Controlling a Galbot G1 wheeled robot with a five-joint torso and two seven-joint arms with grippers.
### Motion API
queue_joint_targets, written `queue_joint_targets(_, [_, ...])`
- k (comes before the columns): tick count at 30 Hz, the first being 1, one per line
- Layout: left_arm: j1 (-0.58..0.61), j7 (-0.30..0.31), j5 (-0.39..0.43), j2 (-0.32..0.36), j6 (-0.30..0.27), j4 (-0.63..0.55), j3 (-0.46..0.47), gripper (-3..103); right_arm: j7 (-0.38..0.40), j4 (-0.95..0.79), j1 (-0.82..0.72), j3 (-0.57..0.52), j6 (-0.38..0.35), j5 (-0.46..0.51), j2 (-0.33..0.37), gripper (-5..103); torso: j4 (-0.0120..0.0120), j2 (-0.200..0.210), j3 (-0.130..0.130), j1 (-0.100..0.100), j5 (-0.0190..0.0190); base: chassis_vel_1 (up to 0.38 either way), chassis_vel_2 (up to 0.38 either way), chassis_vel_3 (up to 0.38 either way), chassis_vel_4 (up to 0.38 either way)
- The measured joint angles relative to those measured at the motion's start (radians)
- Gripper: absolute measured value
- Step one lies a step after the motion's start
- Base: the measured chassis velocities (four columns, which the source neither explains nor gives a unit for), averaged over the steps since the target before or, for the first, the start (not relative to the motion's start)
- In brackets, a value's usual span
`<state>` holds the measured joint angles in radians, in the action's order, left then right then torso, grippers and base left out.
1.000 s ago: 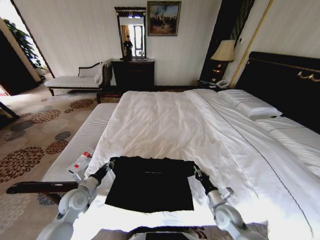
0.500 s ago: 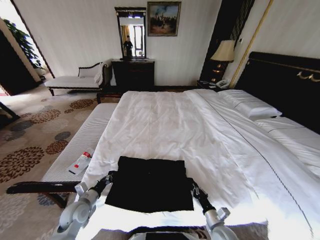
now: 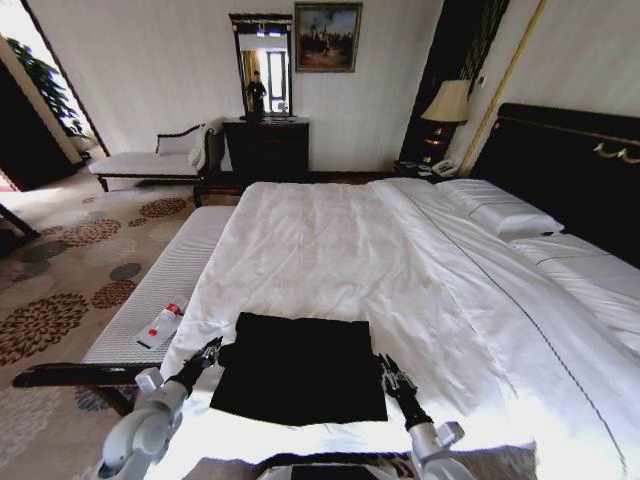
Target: Fold the clothes on the bed.
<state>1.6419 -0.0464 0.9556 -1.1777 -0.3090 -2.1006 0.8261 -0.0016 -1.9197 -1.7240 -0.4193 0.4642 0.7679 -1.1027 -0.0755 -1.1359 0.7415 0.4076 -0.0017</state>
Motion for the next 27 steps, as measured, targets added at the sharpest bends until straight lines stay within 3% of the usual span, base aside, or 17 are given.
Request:
queue_joint_targets(2, [-0.033, 0.003, 0.041, -0.004, -0.009, -0.024, 0.017, 47, 0.003, -0.010, 0.028, -0.030, 0.001, 0.025, -0.017, 48, 0.0001, 0.000, 0.000, 0.000, 0.0000, 0.000, 0.000, 0.000, 0.000])
queue_joint_targets(3, [-0.033, 0.003, 0.041, -0.004, -0.009, -0.024, 0.017, 47, 0.003, -0.010, 0.028, -0.030, 0.001, 0.025, -0.017, 48, 0.0001, 0.000, 0.000, 0.000, 0.0000, 0.000, 0.000, 0.000, 0.000])
queue_joint_targets(5, [-0.097, 0.025, 0.056, -0.001, -0.026, -0.007, 0.006, 53, 0.020, -0.010, 0.069, -0.050, -0.009, 0.059, -0.033, 59, 0.0000, 0.000, 0.000, 0.000, 0.0002, 0.000, 0.000, 0.000, 0.000])
queue_joint_targets(7, [-0.193, 0.075, 0.040, 0.009, -0.049, 0.070, -0.045, 64, 0.041, 0.002, 0.114, -0.058, -0.030, 0.087, -0.058, 65, -0.0003, 0.000, 0.000, 0.000, 0.0000, 0.000, 0.000, 0.000, 0.000])
queue_joint_targets(8, [-0.193, 0.075, 0.040, 0.009, -0.049, 0.070, -0.045, 64, 0.041, 0.002, 0.114, -0.058, -0.030, 0.087, -0.058, 65, -0.0003, 0.000, 0.000, 0.000, 0.0000, 0.000, 0.000, 0.000, 0.000])
queue_joint_targets(10, [-0.286, 0.104, -0.017, 0.018, -0.065, 0.167, -0.122, 75, 0.053, 0.018, 0.145, -0.052, -0.049, 0.098, -0.086, 76, -0.0006, 0.000, 0.000, 0.000, -0.0004, 0.000, 0.000, 0.000, 0.000])
queue_joint_targets(11, [-0.286, 0.104, -0.017, 0.018, -0.065, 0.167, -0.122, 75, 0.053, 0.018, 0.145, -0.052, -0.049, 0.098, -0.086, 76, -0.0006, 0.000, 0.000, 0.000, -0.0004, 0.000, 0.000, 0.000, 0.000])
queue_joint_targets(13, [-0.332, 0.107, -0.050, 0.013, -0.075, 0.227, -0.160, 81, 0.057, 0.032, 0.171, -0.028, -0.066, 0.100, -0.095, 86, -0.0016, 0.000, 0.000, 0.000, -0.0005, 0.000, 0.000, 0.000, 0.000])
queue_joint_targets(14, [-0.345, 0.108, -0.060, -0.002, -0.082, 0.255, -0.166, 91, 0.059, 0.047, 0.203, 0.000, -0.081, 0.102, -0.094, 91, -0.0006, 0.000, 0.000, 0.000, 0.0000, 0.000, 0.000, 0.000, 0.000])
queue_joint_targets(15, [-0.351, 0.107, -0.063, -0.013, -0.084, 0.271, -0.167, 91, 0.059, 0.056, 0.225, 0.019, -0.091, 0.104, -0.092, 96, 0.0009, 0.000, 0.000, 0.000, 0.0001, 0.000, 0.000, 0.000, 0.000])
queue_joint_targets(19, [-0.395, 0.106, -0.072, -0.039, -0.090, 0.340, -0.200, 98, 0.059, 0.070, 0.245, 0.038, -0.106, 0.111, -0.093, 100, 0.0009, 0.000, 0.000, 0.000, 0.0001, 0.000, 0.000, 0.000, 0.000])
queue_joint_targets(21, [-0.436, 0.095, -0.091, -0.059, -0.087, 0.420, -0.242, 100, 0.061, 0.080, 0.250, 0.039, -0.111, 0.116, -0.094, 100, -0.0010, 0.000, 0.000, 0.000, -0.0005, 0.000, 0.000, 0.000, 0.000])
queue_joint_targets(27, [-0.480, 0.064, -0.091, -0.104, -0.057, 0.504, -0.286, 100, 0.068, 0.094, 0.259, 0.037, -0.117, 0.119, -0.095, 100, -0.0001, 0.000, 0.000, 0.000, 0.0000, 0.000, 0.000, 0.000, 0.000])
